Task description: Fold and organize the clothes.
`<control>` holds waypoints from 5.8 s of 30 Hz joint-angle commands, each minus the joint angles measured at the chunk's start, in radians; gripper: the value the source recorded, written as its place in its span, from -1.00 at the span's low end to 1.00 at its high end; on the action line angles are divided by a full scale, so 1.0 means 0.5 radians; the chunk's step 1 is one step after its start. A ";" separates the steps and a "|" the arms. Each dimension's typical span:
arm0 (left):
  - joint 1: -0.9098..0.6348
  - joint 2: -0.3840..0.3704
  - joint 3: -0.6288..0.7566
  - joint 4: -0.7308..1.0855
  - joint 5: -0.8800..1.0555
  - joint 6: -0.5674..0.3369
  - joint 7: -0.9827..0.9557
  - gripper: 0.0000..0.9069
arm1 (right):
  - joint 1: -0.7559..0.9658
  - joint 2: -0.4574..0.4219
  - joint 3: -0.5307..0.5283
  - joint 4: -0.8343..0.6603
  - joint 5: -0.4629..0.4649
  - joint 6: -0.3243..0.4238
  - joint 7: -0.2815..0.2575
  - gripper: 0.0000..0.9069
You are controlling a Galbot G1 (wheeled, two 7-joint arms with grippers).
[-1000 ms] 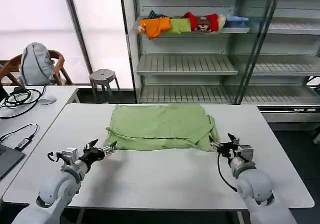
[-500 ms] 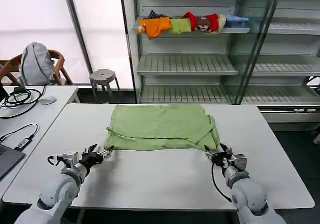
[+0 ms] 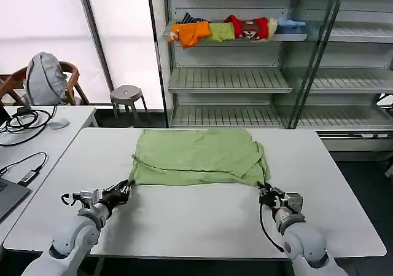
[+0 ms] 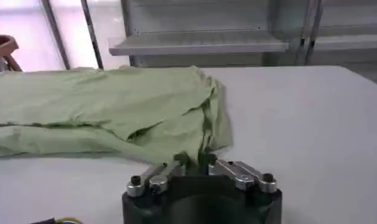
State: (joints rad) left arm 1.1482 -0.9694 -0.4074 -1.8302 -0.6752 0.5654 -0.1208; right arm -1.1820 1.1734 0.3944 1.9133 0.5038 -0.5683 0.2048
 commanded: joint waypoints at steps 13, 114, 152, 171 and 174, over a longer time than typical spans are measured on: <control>0.417 0.018 -0.165 -0.400 0.049 -0.027 0.042 -0.98 | -0.341 -0.035 0.142 0.352 -0.043 0.003 -0.014 -1.00; -0.676 0.153 0.247 0.747 -0.050 -0.243 0.371 1.00 | 1.439 0.641 -0.365 -1.546 -0.446 0.046 -0.002 1.00; -0.765 0.062 0.325 0.883 0.004 -0.244 0.472 -0.96 | 1.513 0.726 -0.291 -1.837 -0.477 0.072 -0.018 -1.00; -0.701 0.057 0.313 0.775 0.008 -0.328 0.502 -0.96 | 1.406 0.610 -0.370 -1.532 -0.516 0.226 -0.121 -1.00; -0.638 0.076 0.249 0.685 -0.040 -0.347 0.494 -0.96 | 1.310 0.530 -0.392 -1.295 -0.452 0.150 -0.086 -1.00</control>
State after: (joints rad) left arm 0.7755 -0.9445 -0.2422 -1.4011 -0.6708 0.4175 0.1293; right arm -0.4671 1.4913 0.2205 1.0789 0.2665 -0.5005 0.1641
